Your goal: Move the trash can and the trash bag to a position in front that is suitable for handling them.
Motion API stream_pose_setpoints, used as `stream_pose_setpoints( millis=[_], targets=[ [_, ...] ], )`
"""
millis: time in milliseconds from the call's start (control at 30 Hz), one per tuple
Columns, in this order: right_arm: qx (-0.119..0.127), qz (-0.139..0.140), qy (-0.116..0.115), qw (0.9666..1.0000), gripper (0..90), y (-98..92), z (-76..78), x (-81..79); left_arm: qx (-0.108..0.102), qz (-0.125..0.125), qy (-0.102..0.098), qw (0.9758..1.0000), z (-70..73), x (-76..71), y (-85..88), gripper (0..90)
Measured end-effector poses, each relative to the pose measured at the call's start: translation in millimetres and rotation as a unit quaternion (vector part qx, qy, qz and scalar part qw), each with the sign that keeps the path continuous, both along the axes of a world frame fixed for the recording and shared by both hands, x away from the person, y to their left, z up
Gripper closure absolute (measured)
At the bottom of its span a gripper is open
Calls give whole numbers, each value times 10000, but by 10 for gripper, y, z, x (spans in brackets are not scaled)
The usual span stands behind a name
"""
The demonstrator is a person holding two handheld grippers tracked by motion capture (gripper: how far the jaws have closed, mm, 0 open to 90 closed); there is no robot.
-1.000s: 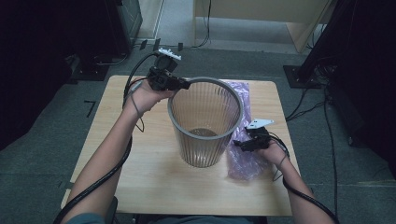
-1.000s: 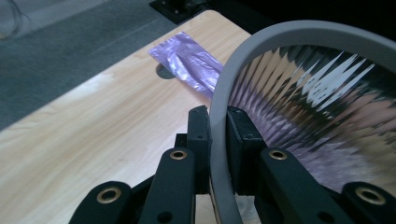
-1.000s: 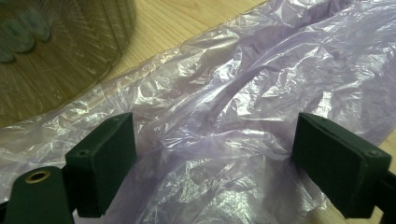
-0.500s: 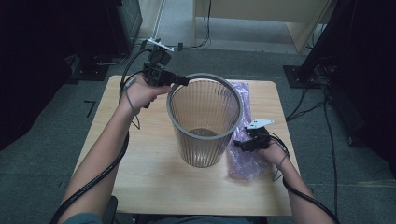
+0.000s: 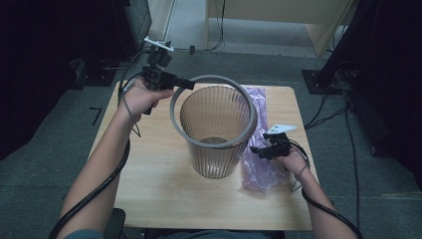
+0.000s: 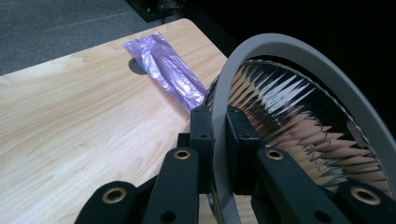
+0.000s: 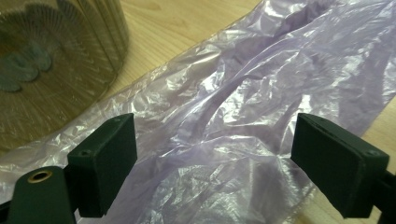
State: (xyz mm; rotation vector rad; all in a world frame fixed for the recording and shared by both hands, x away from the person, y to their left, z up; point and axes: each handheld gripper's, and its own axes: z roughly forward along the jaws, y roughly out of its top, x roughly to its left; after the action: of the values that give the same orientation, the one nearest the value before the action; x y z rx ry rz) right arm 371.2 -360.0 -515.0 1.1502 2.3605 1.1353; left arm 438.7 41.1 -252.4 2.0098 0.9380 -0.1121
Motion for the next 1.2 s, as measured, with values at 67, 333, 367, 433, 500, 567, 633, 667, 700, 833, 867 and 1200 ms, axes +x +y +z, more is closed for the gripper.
stream_pose_setpoints(
  millis=[67, 333, 367, 433, 500, 567, 633, 667, 700, 833, 867, 1200],
  targets=[
    [12, -13, -13, 10000, 142, -8, 7, 2, -6, 46, -8, 10000, 9, -2, 52, 830],
    [63, -59, -18, 10000, 153, -47, 20, 24, -57, 137, 48, 9999, 11, -5, 224, 829],
    [78, -78, -15, 9999, 153, -52, 21, 27, -43, 157, 50, 9999, 9, -5, 245, 829],
    [71, -121, -11, 9999, 153, -67, 27, 31, -10, 197, 43, 9998, 5, -7, 288, 829],
    [39, -162, -38, 9999, 153, -86, 30, 41, -22, 232, 50, 9997, 2, -7, 332, 829],
    [39, -218, -87, 9997, 153, -108, 30, 62, -37, 263, 57, 9996, 3, -10, 370, 829],
    [46, -251, -126, 9996, 154, -128, 29, 76, -40, 291, 59, 9995, 4, -14, 406, 829],
    [57, -255, -102, 9996, 153, -137, 28, 79, -40, 291, 59, 9995, 4, -14, 406, 829],
    [40, -256, -121, 9996, 153, -148, 23, 88, -7, 311, 80, 9995, 4, -18, 446, 829],
    [47, -299, -102, 9995, 153, -162, 1, 118, -10, 357, 75, 9993, 17, -33, 519, 829],
    [37, -282, -102, 9995, 153, -164, -4, 128, -28, 373, 74, 9993, 20, -35, 541, 829],
    [-24, -375, -116, 9992, 152, -160, -20, 199, -84, 509, 126, 9986, 9, -54, 705, 828]
  ],
)
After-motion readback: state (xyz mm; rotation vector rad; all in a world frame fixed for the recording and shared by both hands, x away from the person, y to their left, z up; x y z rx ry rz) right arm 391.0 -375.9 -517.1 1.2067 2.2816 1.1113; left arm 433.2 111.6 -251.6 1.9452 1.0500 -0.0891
